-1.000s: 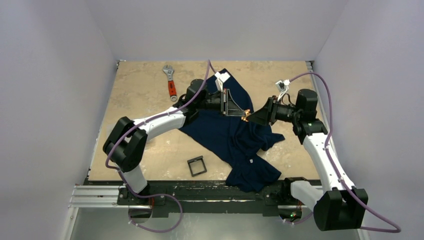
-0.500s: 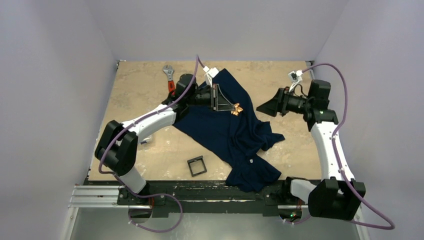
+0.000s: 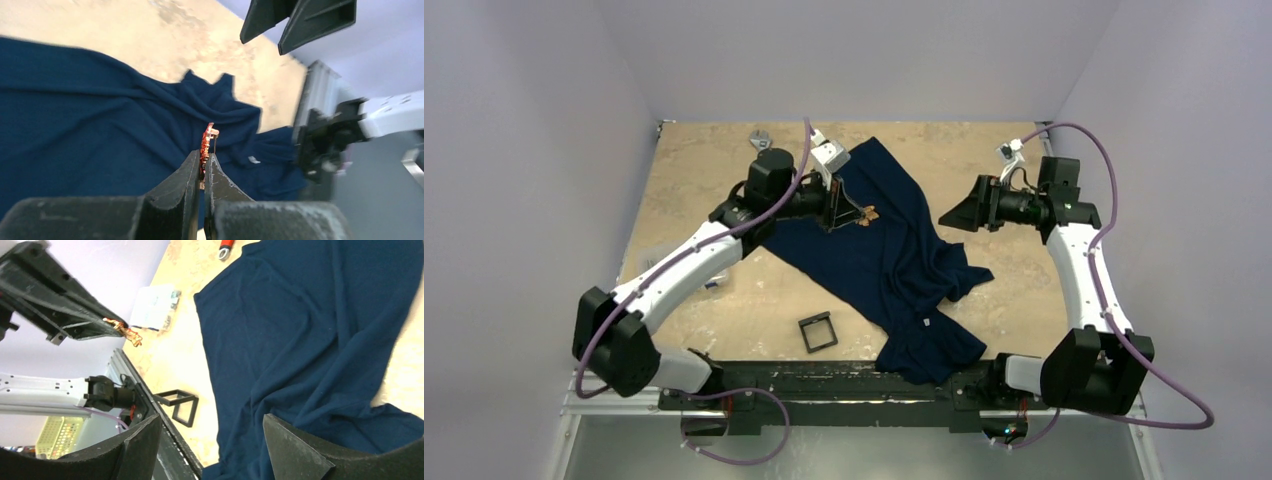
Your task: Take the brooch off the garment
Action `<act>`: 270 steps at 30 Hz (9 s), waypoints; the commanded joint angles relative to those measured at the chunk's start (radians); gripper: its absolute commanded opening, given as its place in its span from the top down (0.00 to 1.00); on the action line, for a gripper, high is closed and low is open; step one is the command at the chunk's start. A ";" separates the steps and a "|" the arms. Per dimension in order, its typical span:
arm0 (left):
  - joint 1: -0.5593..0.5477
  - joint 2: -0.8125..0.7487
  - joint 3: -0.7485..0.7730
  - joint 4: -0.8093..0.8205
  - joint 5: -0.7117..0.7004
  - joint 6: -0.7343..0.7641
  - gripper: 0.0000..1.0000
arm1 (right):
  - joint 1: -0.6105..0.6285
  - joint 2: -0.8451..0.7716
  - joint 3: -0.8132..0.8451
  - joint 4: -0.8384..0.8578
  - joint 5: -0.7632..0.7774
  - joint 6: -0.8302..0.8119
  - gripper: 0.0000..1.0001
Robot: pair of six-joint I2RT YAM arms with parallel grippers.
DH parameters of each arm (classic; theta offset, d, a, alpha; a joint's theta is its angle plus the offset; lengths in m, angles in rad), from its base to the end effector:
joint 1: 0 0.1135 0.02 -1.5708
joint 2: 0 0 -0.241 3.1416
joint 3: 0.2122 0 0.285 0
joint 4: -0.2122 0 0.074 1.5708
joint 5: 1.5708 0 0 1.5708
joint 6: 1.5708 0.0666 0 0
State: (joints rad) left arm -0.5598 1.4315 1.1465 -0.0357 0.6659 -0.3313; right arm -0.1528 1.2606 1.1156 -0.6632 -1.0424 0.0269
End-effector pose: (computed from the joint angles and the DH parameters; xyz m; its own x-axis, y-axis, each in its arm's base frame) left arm 0.3092 -0.2423 0.2916 -0.5500 0.0428 -0.8341 0.7778 0.3901 -0.4928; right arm 0.3103 0.0104 0.2844 -0.7282 0.1259 -0.6738 -0.4935 0.5859 0.6428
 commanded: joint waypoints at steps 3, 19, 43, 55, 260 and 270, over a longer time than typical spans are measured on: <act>-0.150 -0.228 -0.064 -0.115 -0.320 0.674 1.00 | 0.088 0.007 -0.006 0.068 -0.026 0.128 0.24; -0.437 -0.596 -0.585 0.263 -0.293 1.603 1.00 | 0.320 0.039 0.013 0.086 -0.243 0.074 0.45; -0.561 -0.501 -0.669 0.517 -0.391 1.917 1.00 | 0.489 0.043 -0.018 0.001 -0.260 -0.051 0.41; -0.565 -0.479 -0.648 0.534 -0.401 1.936 1.00 | 0.493 0.061 -0.040 -0.004 -0.291 -0.051 0.59; 0.505 -0.172 0.277 -0.807 -0.329 0.480 0.00 | 0.029 0.294 0.067 -0.125 0.700 -0.403 0.21; 0.506 -0.115 0.309 -0.797 -0.298 0.454 0.00 | 0.198 0.443 0.049 0.046 0.862 -0.283 0.23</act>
State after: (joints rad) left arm -0.0589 1.3083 1.3895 -0.8394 0.3477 0.1238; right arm 0.0078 1.6485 1.1584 -0.7033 -0.2642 -0.3046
